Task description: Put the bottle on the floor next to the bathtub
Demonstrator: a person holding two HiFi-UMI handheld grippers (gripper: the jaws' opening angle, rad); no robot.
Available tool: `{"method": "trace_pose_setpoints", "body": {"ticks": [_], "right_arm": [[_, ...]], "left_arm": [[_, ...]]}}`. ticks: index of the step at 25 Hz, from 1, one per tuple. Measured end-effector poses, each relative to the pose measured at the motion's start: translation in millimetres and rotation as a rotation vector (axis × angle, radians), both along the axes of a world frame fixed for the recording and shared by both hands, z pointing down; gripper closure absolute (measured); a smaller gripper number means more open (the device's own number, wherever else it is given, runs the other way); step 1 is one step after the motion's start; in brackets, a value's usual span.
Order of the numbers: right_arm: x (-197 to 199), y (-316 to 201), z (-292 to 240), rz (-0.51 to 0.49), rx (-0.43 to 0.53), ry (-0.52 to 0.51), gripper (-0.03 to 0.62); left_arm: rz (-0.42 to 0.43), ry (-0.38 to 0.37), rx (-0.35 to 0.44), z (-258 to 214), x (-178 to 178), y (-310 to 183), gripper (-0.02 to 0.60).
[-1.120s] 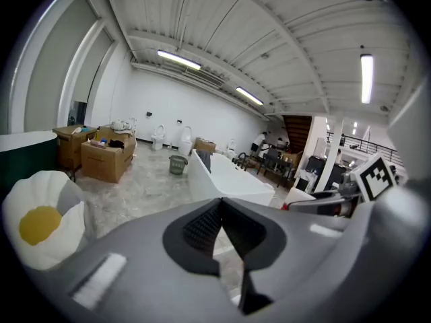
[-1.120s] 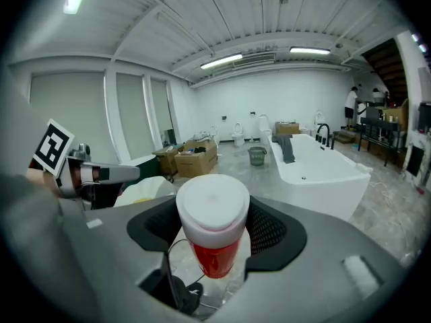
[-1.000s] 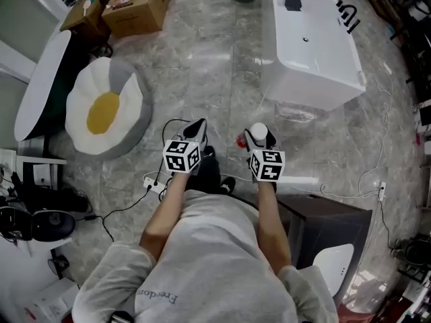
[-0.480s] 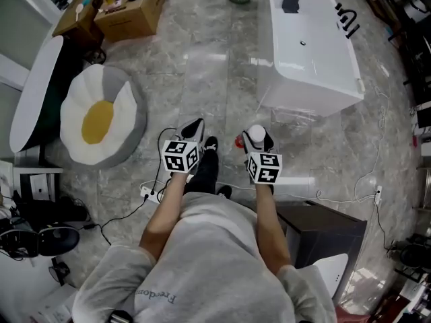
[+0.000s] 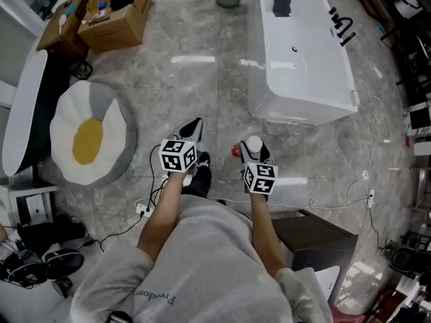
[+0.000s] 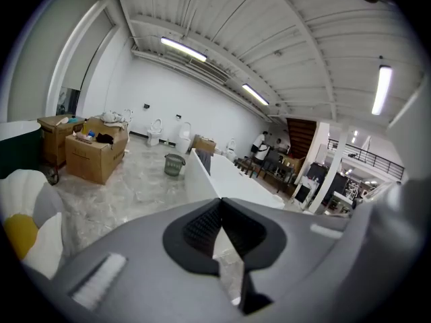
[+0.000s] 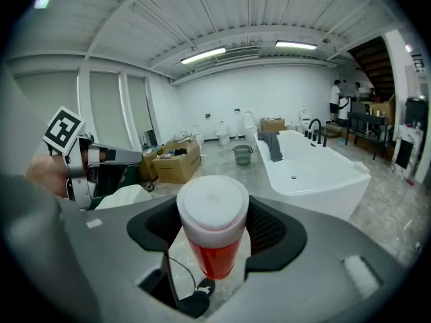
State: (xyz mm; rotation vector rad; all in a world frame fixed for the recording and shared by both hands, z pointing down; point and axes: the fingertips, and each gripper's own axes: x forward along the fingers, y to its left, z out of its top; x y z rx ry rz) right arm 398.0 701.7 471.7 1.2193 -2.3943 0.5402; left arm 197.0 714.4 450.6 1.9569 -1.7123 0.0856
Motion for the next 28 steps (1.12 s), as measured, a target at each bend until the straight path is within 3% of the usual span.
{"method": "trace_pose_setpoints", "body": {"ticks": [13,18,28], "right_arm": [[-73.1,-123.3,-4.5,0.071,0.032,-0.013,0.309],[-97.8,-147.8,-2.9,0.088,0.044,-0.025,0.309],[-132.4,-215.4,2.9,0.063,0.018,-0.014,0.309]], "left_arm": [[0.0,-0.005,0.018,-3.3,-93.3,-119.7,0.525],[-0.022,0.019,-0.013,9.8,-126.2,-134.9,0.525],[-0.044,0.024,-0.045,19.6,-159.5,-180.3,0.525]]}}
